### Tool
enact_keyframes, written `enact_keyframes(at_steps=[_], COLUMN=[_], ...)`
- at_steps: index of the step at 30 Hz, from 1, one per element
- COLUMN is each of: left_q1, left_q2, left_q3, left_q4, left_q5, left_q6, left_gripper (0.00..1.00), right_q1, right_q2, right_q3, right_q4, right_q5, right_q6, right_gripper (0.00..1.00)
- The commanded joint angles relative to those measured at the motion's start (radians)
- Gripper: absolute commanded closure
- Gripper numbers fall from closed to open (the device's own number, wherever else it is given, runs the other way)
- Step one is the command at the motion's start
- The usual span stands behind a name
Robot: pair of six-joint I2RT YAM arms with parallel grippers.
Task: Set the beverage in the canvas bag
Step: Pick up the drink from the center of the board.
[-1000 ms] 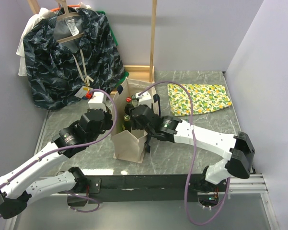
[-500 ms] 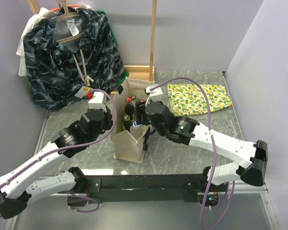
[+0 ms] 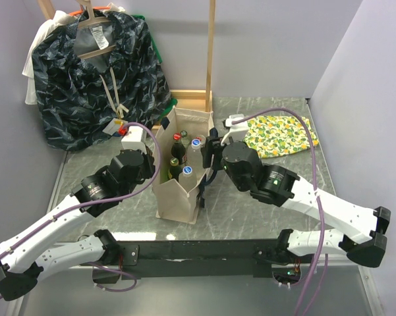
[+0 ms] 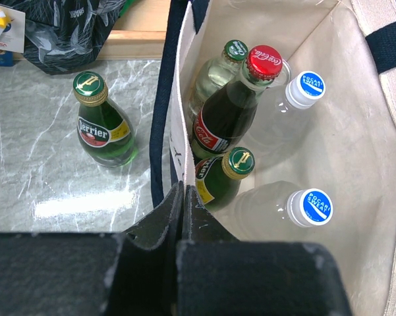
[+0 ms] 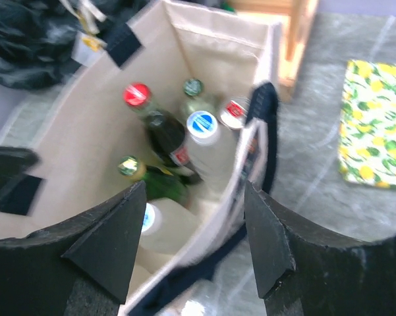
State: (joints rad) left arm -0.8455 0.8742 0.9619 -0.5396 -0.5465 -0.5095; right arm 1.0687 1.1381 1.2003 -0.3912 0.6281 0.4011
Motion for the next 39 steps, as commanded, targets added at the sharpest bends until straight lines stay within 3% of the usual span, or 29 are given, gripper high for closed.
enact_keyframes(at_steps=[1,15,27,30,32,39], left_q1=[0.002,0.002,0.002,0.002,0.002,0.002], left_q2=[0.000,0.017,0.002,0.002,0.003,0.008], left_q3=[0.011,0.037,0.047,0.052,0.052,0.060], left_q4=[0.029,-0.003,0.001,0.004,0.001,0.000], left_q5=[0.003,0.008,-0.006,-0.013,-0.020,-0.021], left_q6=[0.006,-0.021,-0.004,0.005,0.003,0.009], left_gripper=[0.99,0.98,0.85,0.80,0.71,0.62], right_q1=[-0.006,-0.068,-0.190,-0.210,-0.214,-0.262], right_q2=[-0.018,-0.109,-0.193,-0.196,-0.195,-0.201], right_q3=[-0.050,-0.157,-0.222,-0.234,-0.240,-0.266], right_q4=[-0.055,-0.190,-0.271,-0.288,-0.307,-0.324], right_q5=[0.070,0.140,0.122,0.116,0.120,0.113], right_q6=[0.034,0.162,0.217,0.231,0.248,0.268], right_gripper=[0.32,0.30,0.29,0.29,0.29,0.29])
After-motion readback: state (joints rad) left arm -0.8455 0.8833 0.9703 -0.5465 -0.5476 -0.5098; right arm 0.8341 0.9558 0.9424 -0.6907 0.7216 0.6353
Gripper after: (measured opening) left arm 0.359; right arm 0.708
